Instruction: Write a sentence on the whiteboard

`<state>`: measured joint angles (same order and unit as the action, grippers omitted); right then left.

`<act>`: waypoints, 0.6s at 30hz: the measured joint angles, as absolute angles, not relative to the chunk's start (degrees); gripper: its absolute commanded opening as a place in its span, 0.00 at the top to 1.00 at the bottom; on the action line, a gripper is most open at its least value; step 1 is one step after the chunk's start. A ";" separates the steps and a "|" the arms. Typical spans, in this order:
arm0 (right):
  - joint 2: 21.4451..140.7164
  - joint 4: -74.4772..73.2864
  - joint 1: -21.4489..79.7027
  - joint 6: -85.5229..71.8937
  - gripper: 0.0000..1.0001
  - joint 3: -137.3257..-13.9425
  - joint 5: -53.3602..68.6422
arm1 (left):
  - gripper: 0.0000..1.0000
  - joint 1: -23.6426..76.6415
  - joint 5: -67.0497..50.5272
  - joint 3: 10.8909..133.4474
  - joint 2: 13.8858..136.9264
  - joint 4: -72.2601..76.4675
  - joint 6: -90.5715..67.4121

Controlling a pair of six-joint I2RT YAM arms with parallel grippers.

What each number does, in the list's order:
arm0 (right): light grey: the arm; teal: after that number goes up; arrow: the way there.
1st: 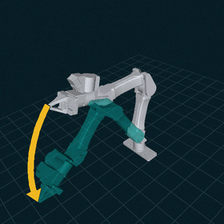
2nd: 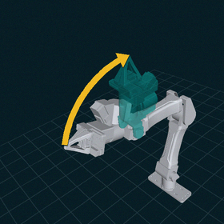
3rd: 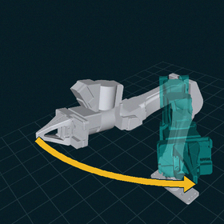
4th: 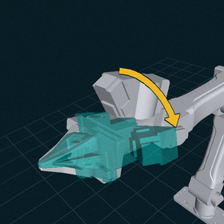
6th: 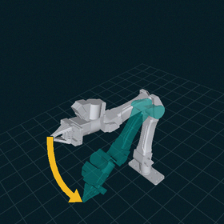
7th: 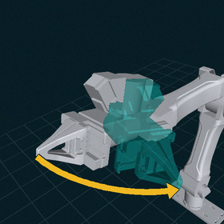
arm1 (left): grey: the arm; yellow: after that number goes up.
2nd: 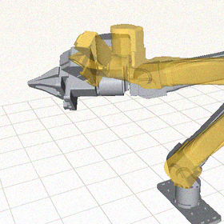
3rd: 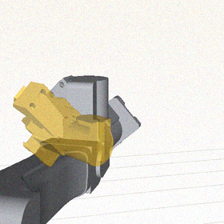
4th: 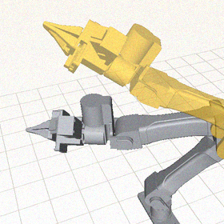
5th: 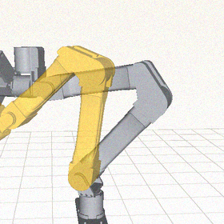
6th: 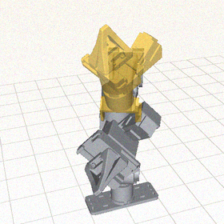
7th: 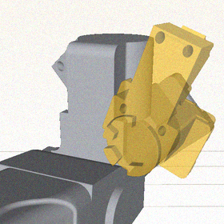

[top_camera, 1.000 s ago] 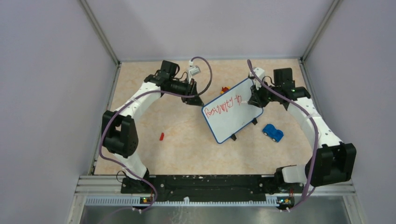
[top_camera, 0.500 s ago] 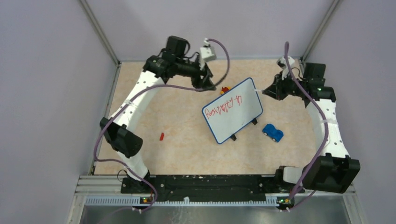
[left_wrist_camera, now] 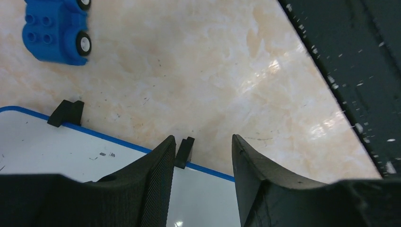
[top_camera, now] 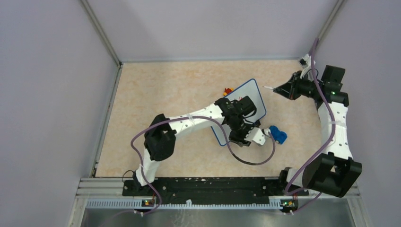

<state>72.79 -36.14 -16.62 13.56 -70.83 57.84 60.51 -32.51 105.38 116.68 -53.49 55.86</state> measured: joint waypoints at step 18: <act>72.79 -32.84 -17.39 10.39 1.00 -69.76 60.34 | 0.81 60.38 -17.39 98.83 125.29 -46.46 71.37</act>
<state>72.79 -32.84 -17.39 10.39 -69.76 60.34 60.38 -17.39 98.83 125.29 -46.46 71.37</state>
